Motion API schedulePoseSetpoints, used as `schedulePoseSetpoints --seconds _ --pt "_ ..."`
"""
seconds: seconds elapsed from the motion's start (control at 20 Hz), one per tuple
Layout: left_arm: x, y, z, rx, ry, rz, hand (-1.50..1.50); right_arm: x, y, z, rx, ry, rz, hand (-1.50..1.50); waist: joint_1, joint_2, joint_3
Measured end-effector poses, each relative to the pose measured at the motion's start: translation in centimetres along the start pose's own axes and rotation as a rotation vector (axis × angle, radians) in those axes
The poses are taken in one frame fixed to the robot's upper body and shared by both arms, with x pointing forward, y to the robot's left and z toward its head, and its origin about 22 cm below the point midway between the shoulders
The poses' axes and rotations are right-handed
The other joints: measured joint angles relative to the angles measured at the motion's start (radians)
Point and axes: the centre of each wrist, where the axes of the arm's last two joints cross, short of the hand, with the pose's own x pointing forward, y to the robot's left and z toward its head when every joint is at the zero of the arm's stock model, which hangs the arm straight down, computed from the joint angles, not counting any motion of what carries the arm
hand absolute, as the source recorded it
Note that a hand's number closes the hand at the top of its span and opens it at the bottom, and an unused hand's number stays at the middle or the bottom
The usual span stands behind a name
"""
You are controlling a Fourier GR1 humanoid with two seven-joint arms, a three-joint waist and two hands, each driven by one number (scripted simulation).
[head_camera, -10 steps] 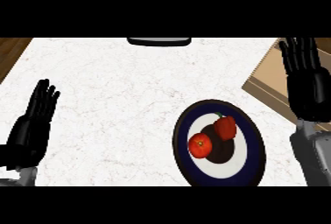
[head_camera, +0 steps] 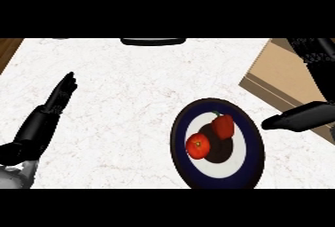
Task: Pick the tomato from the plate and place it in the cardboard box
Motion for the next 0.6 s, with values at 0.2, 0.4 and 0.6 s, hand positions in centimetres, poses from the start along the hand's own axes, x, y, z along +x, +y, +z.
schedulePoseSetpoints --seconds 0.2,0.4,0.6 --pt "0.2 -0.7 -0.9 -0.07 -0.015 -0.021 0.0 -1.5 -0.6 1.0 0.127 -0.048 0.107 -1.5 0.01 0.003 0.003" --pt "0.0 -1.0 -2.0 -0.092 -0.017 -0.025 0.0 -1.2 -0.7 1.4 0.261 -0.125 0.244 -1.5 0.013 0.003 0.003" --pt "-0.3 -1.2 -2.2 -0.107 -0.013 -0.032 0.0 0.0 -0.4 1.3 0.39 -0.138 0.377 -1.5 0.017 0.0 0.002"
